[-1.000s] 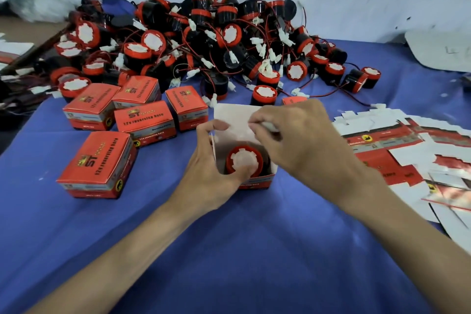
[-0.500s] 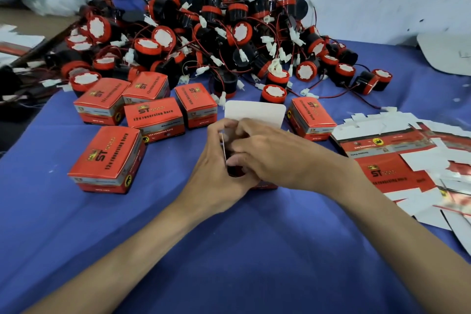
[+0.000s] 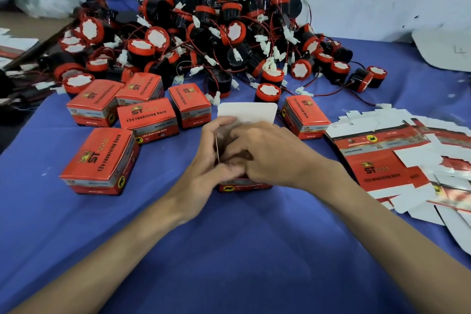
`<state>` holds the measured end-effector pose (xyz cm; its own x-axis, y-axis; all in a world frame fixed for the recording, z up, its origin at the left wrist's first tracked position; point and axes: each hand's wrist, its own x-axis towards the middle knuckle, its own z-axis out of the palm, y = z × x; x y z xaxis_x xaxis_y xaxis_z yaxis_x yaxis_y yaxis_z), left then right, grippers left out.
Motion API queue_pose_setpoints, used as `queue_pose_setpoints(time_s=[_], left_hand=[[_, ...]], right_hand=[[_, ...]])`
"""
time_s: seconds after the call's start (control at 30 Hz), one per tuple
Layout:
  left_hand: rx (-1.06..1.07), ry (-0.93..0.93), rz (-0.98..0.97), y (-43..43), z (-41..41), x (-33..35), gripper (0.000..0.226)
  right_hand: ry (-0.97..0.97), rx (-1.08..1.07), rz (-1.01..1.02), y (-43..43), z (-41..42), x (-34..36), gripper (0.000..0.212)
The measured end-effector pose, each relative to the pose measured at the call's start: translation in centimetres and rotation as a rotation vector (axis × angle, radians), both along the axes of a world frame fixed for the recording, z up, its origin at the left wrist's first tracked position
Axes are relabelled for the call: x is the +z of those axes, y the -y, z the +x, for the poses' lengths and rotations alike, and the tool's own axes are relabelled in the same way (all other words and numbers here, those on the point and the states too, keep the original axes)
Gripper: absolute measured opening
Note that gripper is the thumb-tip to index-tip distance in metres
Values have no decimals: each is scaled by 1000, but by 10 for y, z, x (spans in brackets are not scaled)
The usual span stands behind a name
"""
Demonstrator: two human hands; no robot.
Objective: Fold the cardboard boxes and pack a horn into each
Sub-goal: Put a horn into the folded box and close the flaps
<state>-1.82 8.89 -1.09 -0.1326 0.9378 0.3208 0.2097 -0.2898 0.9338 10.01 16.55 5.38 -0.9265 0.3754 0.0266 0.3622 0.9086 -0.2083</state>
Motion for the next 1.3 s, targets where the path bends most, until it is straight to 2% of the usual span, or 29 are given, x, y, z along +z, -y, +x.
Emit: queue_pose_setpoints(time_s=[0.07,0.13,0.23,0.3,0.33,0.4,0.47,0.53,0.6,0.7,0.8,0.9,0.97,1.2,1.3], left_hand=[[56,36,104,-1,-13,-10,46],[114,124,61,-2,-13,-10,37],[112,105,4,4,1,-4,31],[99,140,37,6,2,-3,29],[115,131,67,3,2,-3,28],[137,109,82,0,4,-1,31],[160,78,113,-1,8,-2,48],[172,83,128,-1,9,-4,68],[204,103,100,-2,10,-4,71],[313,2,93,-2,10,-7,42],[406,-87,89,-1,9,-8,32],[427,-87,47,-2,8,-9,22],[453,-57,-14,-4,6,-9,9],[601,-93,-60,-6,3,-7,7],[566,-147,-46,-5,2,-5,11]], right_hand=[[-42,-33,-26,5,-1,-4,20],[-43,15,68,7,0,-9,25],[26,76,220,7,3,-12,31],[-25,101,141,6,5,-8,30],[-110,95,81,7,9,-4,27],[-420,16,94,3,22,-2,19],[-699,-108,181,-2,39,-8,15],[-798,-152,78,-4,54,-18,16],[-815,-141,-50,-3,62,-32,19],[-777,-94,-187,-3,63,-48,31],[-727,-70,-323,-3,65,-55,37],[-735,-92,-466,-4,67,-58,39],[-752,-97,-489,-4,67,-59,38],[-690,-90,-553,-4,65,-59,37],[-648,-76,-579,-2,61,-61,32]])
